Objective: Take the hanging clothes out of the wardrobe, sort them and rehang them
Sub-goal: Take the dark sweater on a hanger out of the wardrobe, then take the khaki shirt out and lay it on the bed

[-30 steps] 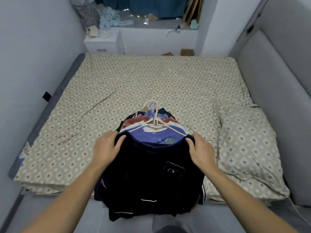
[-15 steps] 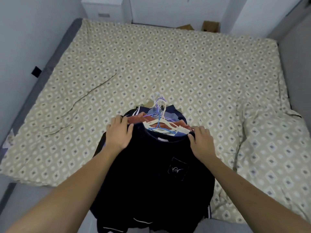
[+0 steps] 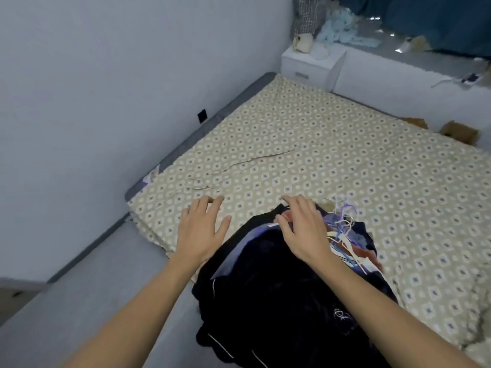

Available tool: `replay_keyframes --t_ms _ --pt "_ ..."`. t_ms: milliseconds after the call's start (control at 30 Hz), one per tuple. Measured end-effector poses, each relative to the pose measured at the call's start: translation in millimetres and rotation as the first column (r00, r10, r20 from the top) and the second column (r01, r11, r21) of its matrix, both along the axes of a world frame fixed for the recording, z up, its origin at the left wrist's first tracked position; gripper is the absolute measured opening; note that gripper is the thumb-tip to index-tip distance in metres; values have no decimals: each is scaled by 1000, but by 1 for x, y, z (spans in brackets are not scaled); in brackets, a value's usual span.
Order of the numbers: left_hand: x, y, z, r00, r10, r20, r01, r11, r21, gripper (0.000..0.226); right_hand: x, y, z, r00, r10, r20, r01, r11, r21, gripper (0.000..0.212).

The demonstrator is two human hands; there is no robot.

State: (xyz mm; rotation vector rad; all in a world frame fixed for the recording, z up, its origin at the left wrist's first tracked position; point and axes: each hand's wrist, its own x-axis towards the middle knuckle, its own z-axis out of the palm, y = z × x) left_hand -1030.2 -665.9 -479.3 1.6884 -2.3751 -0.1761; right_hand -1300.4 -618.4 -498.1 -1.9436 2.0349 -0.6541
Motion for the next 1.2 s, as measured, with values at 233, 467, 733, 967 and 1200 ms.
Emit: replay_keyframes --t_ms 233,467,733,967,1200 --pt "203 110 68 946 321 -44 -324 939 -117 55 209 10 53 931 366 10 -363 926 -103 51" --pt "363 275 118 719 695 7 -683 707 -184 59 443 72 92 666 741 88 -718 668 -195 54" --pt "408 500 141 199 980 -28 -953 187 -237 59 609 219 120 87 996 33 -971 92 -221 55" --pt "360 681 137 -206 974 -98 -957 -221 -190 62 660 378 133 -356 934 27 -914 -341 -221 57" --pt "357 823 121 -439 893 -98 -876 -449 -175 66 695 517 142 -514 858 -17 -839 -506 -200 62"
